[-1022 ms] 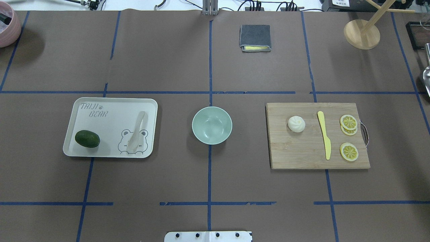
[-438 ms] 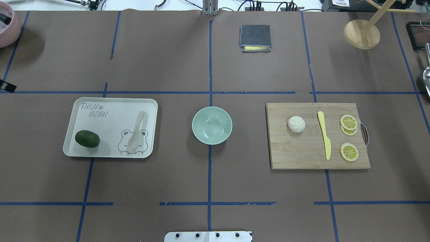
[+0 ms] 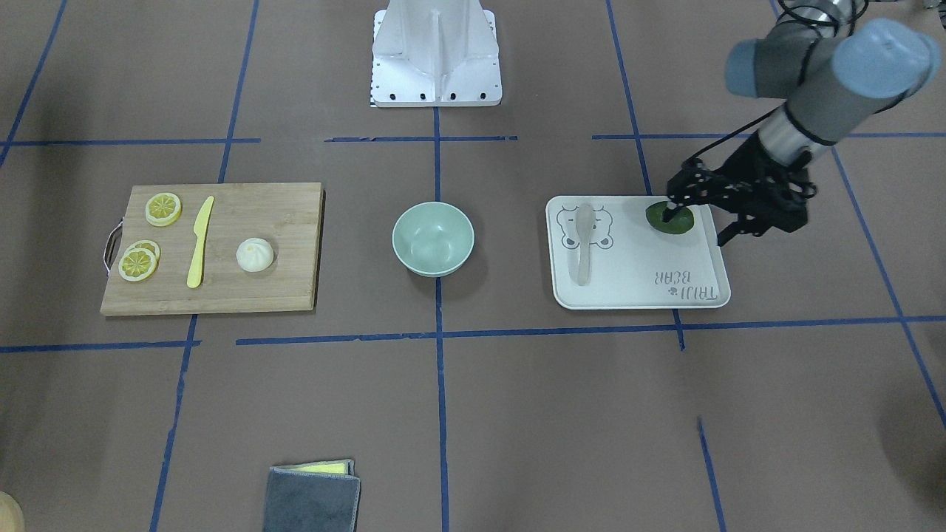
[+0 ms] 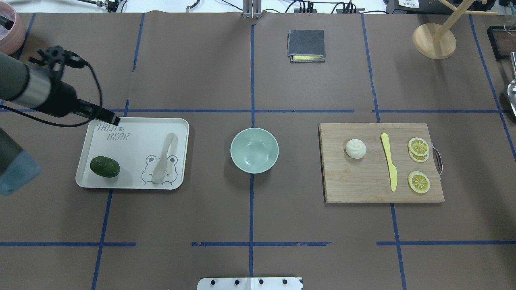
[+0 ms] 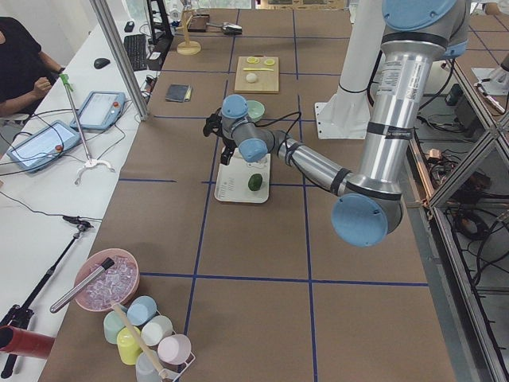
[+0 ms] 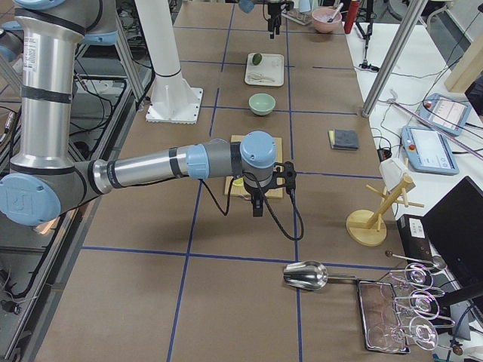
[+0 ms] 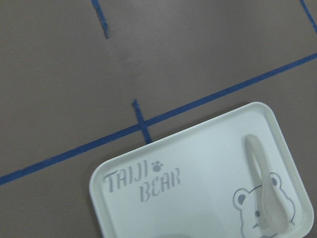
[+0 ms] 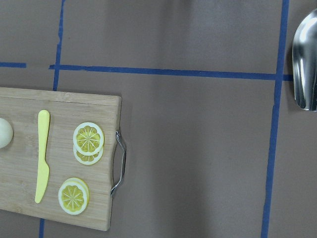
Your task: Put spoon and bun in bowl
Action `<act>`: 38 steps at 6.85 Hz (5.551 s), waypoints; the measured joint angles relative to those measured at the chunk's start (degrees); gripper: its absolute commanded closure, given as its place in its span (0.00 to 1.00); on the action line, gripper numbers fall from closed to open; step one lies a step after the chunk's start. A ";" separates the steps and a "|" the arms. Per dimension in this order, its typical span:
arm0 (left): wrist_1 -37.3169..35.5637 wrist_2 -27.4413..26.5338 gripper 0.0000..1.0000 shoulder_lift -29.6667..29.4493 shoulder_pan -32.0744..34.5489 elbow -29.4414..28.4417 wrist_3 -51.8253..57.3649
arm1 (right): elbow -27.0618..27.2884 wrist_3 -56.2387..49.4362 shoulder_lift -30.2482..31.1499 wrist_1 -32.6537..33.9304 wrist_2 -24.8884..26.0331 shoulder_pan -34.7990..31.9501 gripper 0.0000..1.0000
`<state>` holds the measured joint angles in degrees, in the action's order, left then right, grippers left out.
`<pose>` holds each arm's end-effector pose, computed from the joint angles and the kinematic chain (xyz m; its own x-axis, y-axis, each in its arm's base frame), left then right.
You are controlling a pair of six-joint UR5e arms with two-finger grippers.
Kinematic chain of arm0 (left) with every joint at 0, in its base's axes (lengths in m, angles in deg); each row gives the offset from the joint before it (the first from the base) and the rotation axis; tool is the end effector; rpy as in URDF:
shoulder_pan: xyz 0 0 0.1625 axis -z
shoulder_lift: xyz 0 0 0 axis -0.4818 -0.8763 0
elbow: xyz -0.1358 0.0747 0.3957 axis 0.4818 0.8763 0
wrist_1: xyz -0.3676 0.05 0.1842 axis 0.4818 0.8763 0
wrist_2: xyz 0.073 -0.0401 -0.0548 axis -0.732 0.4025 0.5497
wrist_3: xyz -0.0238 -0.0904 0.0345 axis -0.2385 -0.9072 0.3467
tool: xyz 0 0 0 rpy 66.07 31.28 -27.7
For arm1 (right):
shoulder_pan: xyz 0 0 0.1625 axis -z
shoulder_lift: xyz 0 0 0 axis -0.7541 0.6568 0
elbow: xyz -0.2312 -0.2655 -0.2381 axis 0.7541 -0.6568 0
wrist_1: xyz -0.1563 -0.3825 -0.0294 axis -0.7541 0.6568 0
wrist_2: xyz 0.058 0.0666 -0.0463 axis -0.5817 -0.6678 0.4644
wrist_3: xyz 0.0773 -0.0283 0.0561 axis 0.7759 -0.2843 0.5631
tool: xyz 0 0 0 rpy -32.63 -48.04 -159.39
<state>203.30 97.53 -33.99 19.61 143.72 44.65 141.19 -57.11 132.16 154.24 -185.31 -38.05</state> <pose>0.3200 -0.4818 0.3752 0.5181 0.3488 -0.7810 -0.0450 0.9229 0.3823 0.0285 -0.4298 0.5360 0.5574 -0.0806 0.8263 0.0233 0.9964 0.0815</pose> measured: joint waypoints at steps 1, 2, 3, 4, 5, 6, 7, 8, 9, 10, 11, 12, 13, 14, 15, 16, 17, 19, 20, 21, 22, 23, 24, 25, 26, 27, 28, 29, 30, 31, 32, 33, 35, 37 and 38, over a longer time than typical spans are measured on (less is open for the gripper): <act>-1.35 -4.57 0.00 -2.89 -4.47 -1.56 -2.67 | -0.02 -0.01 0.00 -0.03 -0.29 0.15 0.00; -4.00 -6.83 0.00 -5.58 -6.38 -3.09 -3.88 | -0.05 -0.06 0.00 -0.05 -0.38 0.37 0.00; -6.09 -9.54 0.00 -7.38 -7.94 -4.39 -4.28 | -0.05 -0.04 0.00 -0.05 -0.41 0.64 0.00; -7.28 -13.02 0.00 -8.27 -9.83 -5.65 -4.40 | -0.09 -0.04 0.00 -0.06 -0.40 0.75 0.00; -8.13 -15.23 0.01 -9.00 -11.04 -7.03 -4.44 | -0.12 -0.07 0.02 -0.06 -0.36 0.80 0.00; -8.65 -16.06 0.03 -9.85 -11.84 -8.24 -4.42 | -0.13 -0.07 0.06 -0.04 -0.34 0.83 0.00; -8.85 -16.29 0.14 -10.68 -12.53 -9.08 -4.36 | -0.17 -0.06 0.08 0.00 -0.34 0.85 0.00; -8.91 -16.31 0.48 -11.17 -12.91 -9.48 -4.31 | -0.20 -0.05 0.07 0.02 -0.34 0.94 0.00; -8.96 -16.30 0.67 -11.30 -13.07 -9.63 -4.16 | -0.22 -0.05 0.03 0.03 -0.34 0.99 0.00; -9.00 -16.26 0.79 -11.26 -13.12 -9.66 -3.95 | -0.23 -0.05 0.01 0.03 -0.34 1.01 0.00; -9.03 -16.24 1.00 -11.14 -13.15 -9.71 -3.83 | -0.23 -0.03 0.01 0.03 -0.33 1.07 0.00; -9.06 -16.17 1.00 -11.06 -13.16 -9.71 -3.80 | -0.23 0.01 0.01 0.01 -0.35 1.10 0.00; -9.09 -16.04 1.00 -11.09 -13.16 -9.46 -3.88 | -0.23 0.02 0.03 -0.03 -0.39 1.11 0.00; -9.16 -15.91 1.00 -11.25 -13.17 -8.78 -4.13 | -0.20 0.03 0.02 -0.05 -0.41 1.13 0.00; -9.24 -15.82 1.00 -11.61 -13.16 -7.66 -4.44 | -0.06 0.06 -0.01 -0.05 -0.44 1.13 0.00; -9.28 -15.77 1.00 -12.72 -13.11 -6.53 -5.04 | 0.31 0.10 -0.08 -0.06 -0.50 1.24 0.00; -9.29 -15.77 1.00 -15.44 -13.10 -6.21 -7.07 | 0.99 0.93 -0.19 -0.08 -0.81 1.79 0.00; -8.96 -15.92 1.00 -23.34 -14.37 -8.38 -15.74 | 3.20 6.00 -0.45 -1.42 -1.48 5.36 0.00; -8.70 -16.09 1.00 -28.11 -15.50 -11.60 -19.25 | 3.81 9.37 -0.40 -4.86 -1.51 7.61 0.00; -8.08 -16.70 1.00 -32.41 -16.42 -15.64 -21.11 | 3.97 14.66 -0.25 -9.46 -1.52 9.72 0.00; -6.99 -18.13 1.00 -34.81 -17.15 -18.50 -21.73 | 3.97 21.05 -0.14 -14.15 -1.38 12.17 0.00; -6.06 -19.64 1.00 -35.56 -17.83 -19.80 -21.80 | 3.99 26.87 -0.23 -17.72 -0.93 14.85 0.00; -5.66 -20.63 0.69 -35.71 -18.11 -20.43 -21.65 | 3.99 30.92 -0.50 -19.73 -0.30 17.53 0.00; -5.50 -21.71 0.34 -35.66 -18.18 -20.77 -21.51 | 4.01 34.31 -1.33 -20.57 0.77 20.43 0.00; -5.35 -22.66 0.27 -35.42 -18.17 -20.79 -21.43 | 4.04 38.51 -3.08 -20.85 2.99 23.86 0.00; -4.70 -23.06 0.26 -34.53 -18.02 -20.36 -21.40 | 4.06 44.21 -5.72 -20.93 7.13 28.56 0.00; -3.84 -23.11 0.28 -32.76 -17.49 -19.13 -21.36 | 4.06 49.46 -8.47 -20.95 12.54 33.64 0.00; -3.40 -22.85 0.28 -30.37 -16.18 -17.18 -20.59 | 3.93 54.45 -11.04 -20.92 18.34 38.67 0.00; -3.39 -21.47 0.29 -28.20 -14.09 -15.48 -18.20 | 3.48 59.70 -13.67 -20.88 24.21 43.45 0.00; -3.73 -19.11 0.30 -26.05 -11.92 -14.28 -15.64 | 2.63 63.38 -15.60 -20.83 29.78 47.10 0.07; -3.90 -17.59 0.30 -22.90 -10.42 -12.26 -14.45 | 1.28 64.93 -16.94 -20.81 34.36 49.50 0.05; -3.96 -17.10 0.30 -19.94 -9.81 -9.75 -14.07 | -1.05 65.44 -18.93 -20.76 37.48 50.64 0.06; -4.02 -16.96 0.30 -17.53 -9.63 -7.28 -13.96 | -5.12 65.33 -21.78 -20.66 41.01 51.37 0.08; -4.02 -17.01 0.30 -17.23 -9.62 -6.97 -13.95 | -6.29 65.04 -22.32 -20.44 42.80 52.41 0.23; -4.03 -17.04 0.30 -17.23 -9.64 -6.92 -13.95 | -6.71 64.85 -22.28 -20.39 43.24 52.60 0.61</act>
<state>199.28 80.49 -51.22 9.96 136.79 30.70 134.48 7.74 109.87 133.85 -142.07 14.54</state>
